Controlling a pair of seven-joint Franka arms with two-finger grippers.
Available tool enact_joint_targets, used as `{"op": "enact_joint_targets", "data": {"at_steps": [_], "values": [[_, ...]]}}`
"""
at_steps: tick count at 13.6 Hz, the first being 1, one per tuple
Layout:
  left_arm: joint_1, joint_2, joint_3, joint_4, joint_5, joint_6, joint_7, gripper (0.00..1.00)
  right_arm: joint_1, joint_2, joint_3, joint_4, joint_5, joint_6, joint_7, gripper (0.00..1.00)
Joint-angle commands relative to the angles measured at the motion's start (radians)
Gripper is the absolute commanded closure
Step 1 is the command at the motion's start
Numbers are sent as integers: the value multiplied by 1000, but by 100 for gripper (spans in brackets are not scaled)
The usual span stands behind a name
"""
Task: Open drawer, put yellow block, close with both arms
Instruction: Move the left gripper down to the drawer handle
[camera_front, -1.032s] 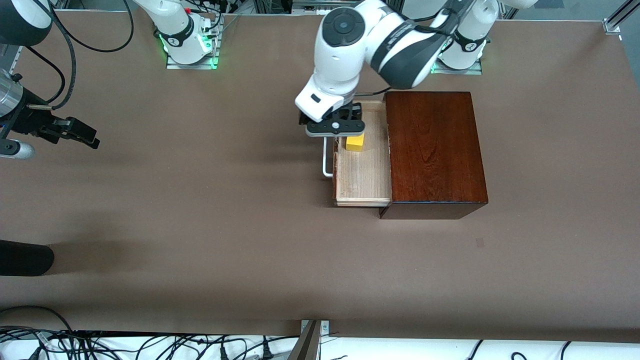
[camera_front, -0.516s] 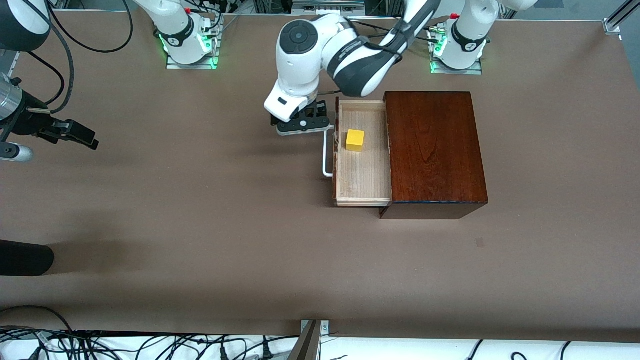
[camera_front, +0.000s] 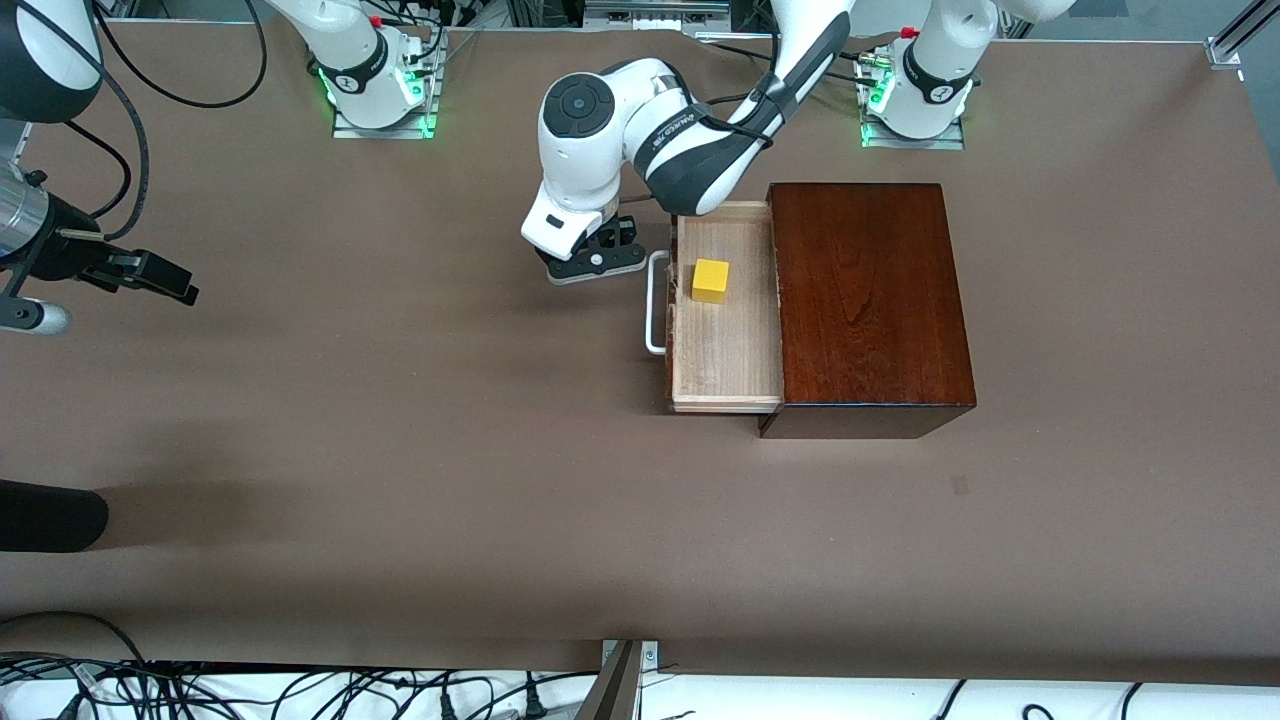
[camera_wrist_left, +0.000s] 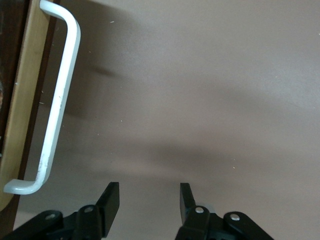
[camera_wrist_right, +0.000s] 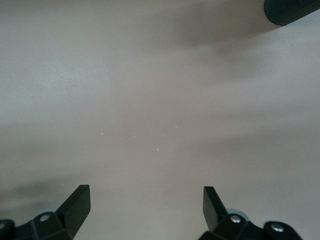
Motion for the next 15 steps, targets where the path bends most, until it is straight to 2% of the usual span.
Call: {"op": "enact_joint_targets", "data": {"at_steps": [1, 4, 5, 6, 7, 8, 15], "values": [[-3, 21, 19, 13, 10, -3, -116, 41, -6, -8, 6, -2, -1, -5, 8, 0], [3, 21, 35, 11, 14, -13, -243, 43, -4, 4, 6, 0, 10, -2, 16, 0], [9, 21, 35, 10, 16, -17, -248, 62, -4, 12, 6, 4, 14, -1, 18, 0], [12, 21, 35, 10, 17, -17, -247, 74, -4, 15, 7, 6, 16, 2, 18, 0], [14, 22, 37, 10, 19, -17, -247, 93, -4, 15, 7, 6, 16, 4, 18, 0], [14, 24, 37, 10, 19, -19, -244, 100, -4, 15, 7, 6, 16, 4, 19, 0], [43, 31, 58, 8, 8, -66, -251, 100, -4, 12, 6, 13, 16, 4, 19, 0]]}}
